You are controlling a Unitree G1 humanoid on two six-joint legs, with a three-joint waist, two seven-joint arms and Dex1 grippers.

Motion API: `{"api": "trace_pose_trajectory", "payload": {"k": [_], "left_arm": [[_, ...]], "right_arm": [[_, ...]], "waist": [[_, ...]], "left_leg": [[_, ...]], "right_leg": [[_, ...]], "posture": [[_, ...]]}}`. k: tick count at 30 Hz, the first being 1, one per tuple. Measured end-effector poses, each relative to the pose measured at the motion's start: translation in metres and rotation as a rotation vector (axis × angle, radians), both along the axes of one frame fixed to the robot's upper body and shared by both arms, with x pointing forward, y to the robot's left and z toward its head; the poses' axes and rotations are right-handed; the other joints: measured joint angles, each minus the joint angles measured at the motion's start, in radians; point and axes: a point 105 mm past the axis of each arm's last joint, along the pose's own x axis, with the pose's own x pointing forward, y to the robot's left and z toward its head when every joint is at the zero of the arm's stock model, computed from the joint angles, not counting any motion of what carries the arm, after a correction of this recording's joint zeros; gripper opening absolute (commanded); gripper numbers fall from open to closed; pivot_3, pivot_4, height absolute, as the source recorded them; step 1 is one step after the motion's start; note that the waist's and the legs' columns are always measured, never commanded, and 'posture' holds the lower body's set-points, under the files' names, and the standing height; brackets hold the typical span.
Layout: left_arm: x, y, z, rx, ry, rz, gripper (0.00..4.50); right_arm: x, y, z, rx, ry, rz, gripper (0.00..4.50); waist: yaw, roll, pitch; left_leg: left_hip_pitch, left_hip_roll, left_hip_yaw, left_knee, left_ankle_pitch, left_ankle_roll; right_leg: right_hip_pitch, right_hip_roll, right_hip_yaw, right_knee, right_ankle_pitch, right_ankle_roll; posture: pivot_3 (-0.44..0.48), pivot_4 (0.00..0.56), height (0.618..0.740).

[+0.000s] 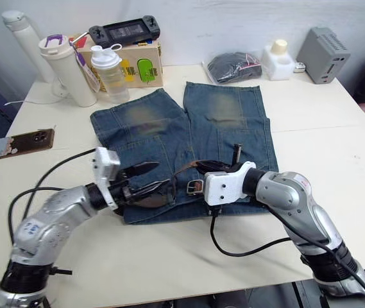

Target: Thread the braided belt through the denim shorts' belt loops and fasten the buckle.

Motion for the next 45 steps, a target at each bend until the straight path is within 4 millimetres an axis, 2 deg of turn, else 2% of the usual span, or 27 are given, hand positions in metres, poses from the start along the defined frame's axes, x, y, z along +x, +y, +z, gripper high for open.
{"api": "trace_pose_trajectory", "payload": {"k": [6, 10, 15, 16, 20, 23, 24, 25, 26, 28, 29, 30, 32, 36, 39, 45], "left_arm": [[0.009, -0.013, -0.008, 0.062, -0.076, 0.014, 3.61], [0.01, -0.012, -0.011, 0.09, -0.096, 0.03, 2.5], [0.011, -0.013, -0.01, 0.099, -0.127, 0.041, 0.19], [0.012, -0.014, -0.011, 0.095, -0.125, 0.043, 0.08], [0.016, -0.017, -0.014, 0.086, -0.118, 0.052, 0.08], [0.018, -0.018, -0.016, 0.084, -0.114, 0.068, 0.0], [0.018, -0.018, -0.016, 0.086, -0.113, 0.073, 0.0], [0.018, -0.018, -0.016, 0.085, -0.113, 0.076, 0.0], [0.019, -0.018, -0.016, 0.081, -0.112, 0.08, 0.0], [0.019, -0.018, -0.017, 0.073, -0.105, 0.093, 0.0], [0.019, -0.017, -0.018, 0.07, -0.099, 0.104, 0.0], [0.02, -0.014, -0.018, 0.068, -0.096, 0.12, 0.0], [0.022, -0.008, -0.016, 0.064, -0.094, 0.148, 0.0], [0.022, -0.008, -0.007, 0.049, -0.114, 0.159, 0.0], [0.023, -0.005, -0.001, 0.041, -0.124, 0.173, 0.0], [0.023, -0.005, 0.001, 0.025, -0.121, 0.17, 0.0]], "right_arm": [[0.001, -0.001, 0.001, 0.001, 0.003, -0.009, 0.0], [0.002, -0.001, 0.001, 0.003, 0.006, -0.015, 0.0], [0.003, -0.001, 0.001, 0.008, 0.011, -0.027, 0.0], [0.004, -0.002, 0.001, 0.01, 0.013, -0.032, 0.0], [0.005, -0.003, 0.001, 0.013, 0.021, -0.043, 0.0], [0.006, -0.001, 0.001, 0.048, 0.043, -0.052, 1.25], [0.005, 0.002, 0.003, 0.084, 0.058, -0.053, 1.46], [0.004, 0.003, 0.004, 0.108, 0.074, -0.059, 2.03], [0.005, 0.002, 0.005, 0.132, 0.094, -0.072, 2.29], [0.008, -0.007, 0.004, 0.161, 0.142, -0.127, 3.13], [0.009, -0.015, 0.0, 0.15, 0.168, -0.161, 3.75], [0.007, -0.022, -0.007, 0.127, 0.199, -0.185, 4.17], [0.002, -0.027, -0.019, 0.114, 0.264, -0.194, 4.17], [-0.017, -0.018, -0.035, 0.094, 0.355, -0.141, 4.17], [-0.025, -0.011, -0.048, 0.076, 0.397, -0.121, 4.17], [-0.016, -0.01, -0.059, 0.078, 0.368, -0.172, 4.17]], "waist": [[-0.001, 0.0, 0.0], [-0.001, 0.0, 0.0], [0.001, 0.0, 0.0], [0.001, 0.0, 0.0], [0.0, 0.0, 0.0], [0.0, 0.0, 0.0], [0.0, 0.0, 0.0], [0.0, 0.0, 0.0], [0.001, 0.0, 0.0], [0.003, 0.0, 0.0], [0.004, 0.0, 0.0], [0.005, 0.0, 0.0], [0.002, 0.0, 0.0], [0.0, 0.0, 0.0], [0.001, 0.0, 0.0], [0.003, 0.0, 0.0]], "left_leg": [[0.0, 0.0, 0.0, 0.0, 0.0, 0.0], [0.0, 0.0, 0.001, 0.0, 0.0, 0.0], [0.0, 0.0, 0.0, 0.0, 0.0, 0.0], [0.0, 0.0, 0.0, 0.0, 0.0, 0.0], [0.0, 0.0, 0.0, 0.001, 0.0, 0.0], [0.0, 0.0, 0.0, 0.0, 0.0, 0.0], [0.0, 0.0, 0.0, 0.0, 0.0, 0.0], [0.0, 0.0, 0.0, 0.001, 0.0, 0.0], [0.0, 0.0, 0.0, 0.001, 0.0, 0.0], [0.0, 0.0, 0.0, 0.001, 0.0, 0.0], [-0.001, -0.001, 0.0, 0.001, 0.0, 0.001], [-0.001, -0.001, 0.0, 0.001, 0.0, 0.001], [-0.001, -0.001, 0.0, 0.001, 0.0, 0.001], [0.0, 0.0, 0.0, 0.0, 0.0, 0.001], [0.0, 0.0, 0.0, 0.001, 0.0, 0.001], [0.0, -0.001, 0.0, 0.001, 0.0, 0.001]], "right_leg": [[-0.001, 0.0, 0.0, 0.0, 0.0, 0.0], [0.0, -0.001, 0.0, 0.0, 0.0, 0.0], [0.0, -0.001, 0.0, 0.001, 0.0, 0.0], [0.0, -0.001, 0.0, 0.001, 0.0, 0.0], [0.0, -0.001, 0.0, 0.001, 0.0, 0.0], [0.0, -0.001, 0.0, 0.001, 0.0, 0.0], [-0.001, -0.001, 0.0, 0.001, 0.0, 0.0], [-0.001, -0.001, 0.0, 0.001, 0.0, 0.0], [0.0, -0.001, 0.0, 0.001, 0.0, 0.0], [0.0, -0.002, 0.0, 0.001, 0.0, 0.0], [0.0, -0.003, 0.0, 0.001, 0.0, 0.0], [0.0, -0.005, 0.0, 0.001, 0.0, 0.0], [0.0, -0.006, 0.0, 0.001, 0.0, 0.0], [-0.001, -0.006, 0.0, 0.001, 0.0, 0.0], [0.0, -0.006, 0.0, 0.001, 0.0, 0.0], [0.0, -0.006, 0.0, 0.001, 0.0, 0.0]], "posture": [[0.0, 0.15, 0.687], [0.0, 0.15, 0.687], [0.0, 0.15, 0.687], [0.0, 0.15, 0.687], [0.0, 0.15, 0.687], [0.0, 0.15, 0.687], [0.0, 0.15, 0.687], [0.0, 0.15, 0.687], [0.0, 0.15, 0.687], [0.0, 0.15, 0.687], [0.0, 0.15, 0.687], [0.0, 0.15, 0.687], [0.0, 0.15, 0.687], [0.0, 0.15, 0.687], [0.0, 0.15, 0.687], [0.0, 0.15, 0.687]]}}
